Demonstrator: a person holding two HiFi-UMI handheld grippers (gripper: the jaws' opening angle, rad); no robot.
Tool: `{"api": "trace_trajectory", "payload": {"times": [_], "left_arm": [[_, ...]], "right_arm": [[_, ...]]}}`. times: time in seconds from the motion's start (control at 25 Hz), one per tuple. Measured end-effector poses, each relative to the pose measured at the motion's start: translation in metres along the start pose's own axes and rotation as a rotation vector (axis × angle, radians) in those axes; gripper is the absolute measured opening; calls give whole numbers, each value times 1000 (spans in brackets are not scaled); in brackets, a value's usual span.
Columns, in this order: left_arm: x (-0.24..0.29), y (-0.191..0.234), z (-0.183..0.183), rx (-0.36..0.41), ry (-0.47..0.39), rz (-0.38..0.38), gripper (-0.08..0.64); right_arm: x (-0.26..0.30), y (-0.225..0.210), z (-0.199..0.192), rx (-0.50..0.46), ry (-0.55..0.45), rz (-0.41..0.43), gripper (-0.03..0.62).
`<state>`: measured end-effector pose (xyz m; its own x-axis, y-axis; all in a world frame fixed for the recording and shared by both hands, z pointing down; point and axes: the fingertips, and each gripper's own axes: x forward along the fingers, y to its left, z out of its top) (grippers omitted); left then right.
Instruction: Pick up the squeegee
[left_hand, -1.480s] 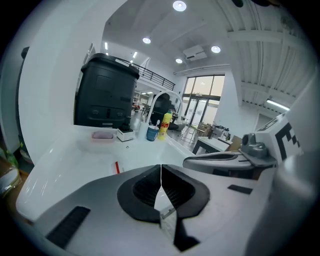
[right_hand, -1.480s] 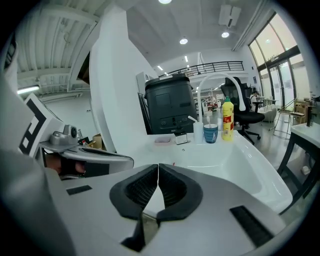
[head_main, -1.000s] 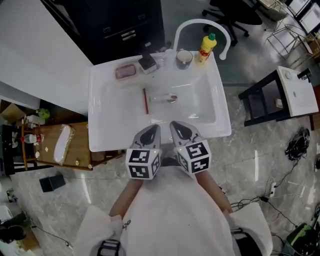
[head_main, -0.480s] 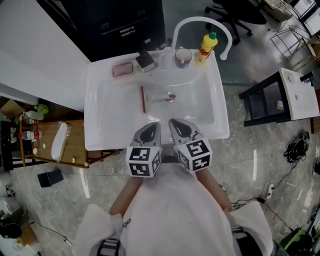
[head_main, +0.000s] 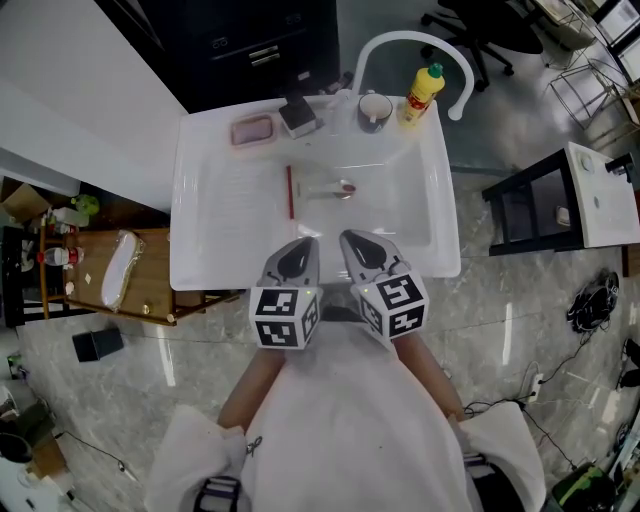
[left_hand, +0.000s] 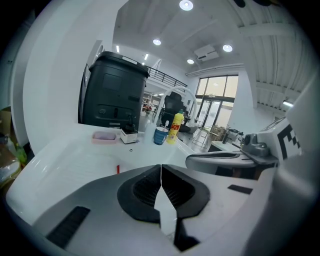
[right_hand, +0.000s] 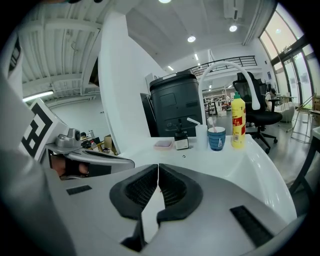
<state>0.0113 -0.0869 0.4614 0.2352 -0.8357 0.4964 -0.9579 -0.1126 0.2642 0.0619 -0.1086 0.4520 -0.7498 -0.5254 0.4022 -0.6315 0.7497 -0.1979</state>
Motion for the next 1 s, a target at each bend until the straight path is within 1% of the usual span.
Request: {"api": "trace_trajectory", "payload": {"times": [0.16, 0.52, 0.68, 0.84, 1.0], "left_arm": [[2, 2, 2, 3, 0, 6, 28], [19, 9, 7, 10, 14, -15, 28], [26, 18, 13, 6, 18, -19, 28], [31, 29, 15, -2, 30, -15, 28], [39, 40, 16, -6, 48, -18, 28]], "right_arm": [[1, -4, 0, -12, 4, 4, 28], [19, -13, 1, -44, 42, 9, 28], [31, -17, 4, -50, 55, 9, 28], [47, -14, 2, -60, 90, 41, 29], [61, -14, 3, -61, 97, 45, 29]]}}
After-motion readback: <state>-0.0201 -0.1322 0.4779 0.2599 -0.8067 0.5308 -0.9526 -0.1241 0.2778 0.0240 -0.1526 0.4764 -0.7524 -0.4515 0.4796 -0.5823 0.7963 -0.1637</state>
